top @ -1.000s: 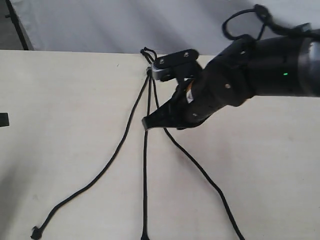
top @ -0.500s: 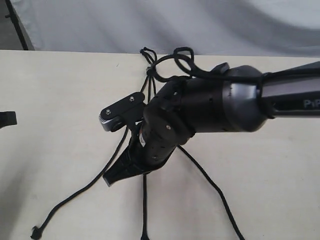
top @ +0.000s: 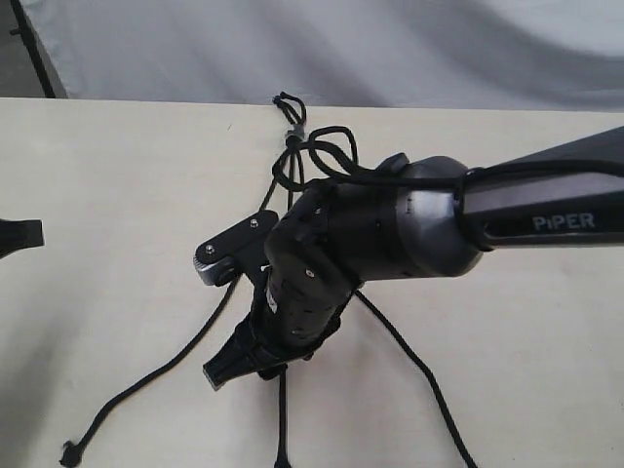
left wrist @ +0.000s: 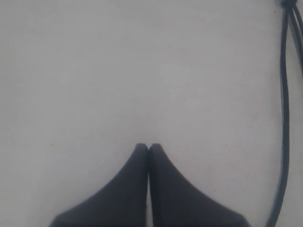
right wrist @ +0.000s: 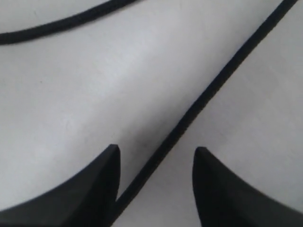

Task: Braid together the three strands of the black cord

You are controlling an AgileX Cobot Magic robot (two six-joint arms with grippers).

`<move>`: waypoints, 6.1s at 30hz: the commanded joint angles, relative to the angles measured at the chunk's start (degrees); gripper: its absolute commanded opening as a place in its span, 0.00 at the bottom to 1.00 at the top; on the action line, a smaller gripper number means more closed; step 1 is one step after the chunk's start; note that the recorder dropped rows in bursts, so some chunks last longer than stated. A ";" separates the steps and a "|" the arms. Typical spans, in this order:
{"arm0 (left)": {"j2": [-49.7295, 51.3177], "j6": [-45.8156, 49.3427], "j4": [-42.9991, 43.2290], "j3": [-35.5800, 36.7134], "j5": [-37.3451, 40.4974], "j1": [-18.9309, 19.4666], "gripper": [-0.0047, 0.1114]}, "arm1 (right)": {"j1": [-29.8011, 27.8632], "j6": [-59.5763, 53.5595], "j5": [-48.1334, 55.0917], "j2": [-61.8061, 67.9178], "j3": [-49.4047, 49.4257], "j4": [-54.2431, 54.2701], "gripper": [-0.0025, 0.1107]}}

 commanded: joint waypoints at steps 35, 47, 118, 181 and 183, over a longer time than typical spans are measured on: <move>0.02 0.60 -0.69 -0.40 -0.52 -0.28 0.04 | -41.13 -2.56 -3.87 -16.63 7.07 -10.24 0.02; 0.02 0.60 -0.69 -0.40 -0.52 -0.28 0.04 | -41.13 -0.55 -9.46 -4.88 7.07 -10.48 0.02; 75.55 -3.30 -3.77 -84.82 46.72 -43.39 0.25 | -41.00 5.96 4.36 -14.67 -1.06 -20.76 0.60; 54.92 6.43 16.34 -49.92 40.72 -14.74 0.55 | -38.61 -4.31 3.52 -14.67 -1.06 -6.62 0.60; 52.07 4.09 17.53 -49.92 39.87 -14.15 0.54 | -36.49 -8.00 3.78 -14.67 -1.06 -3.12 0.60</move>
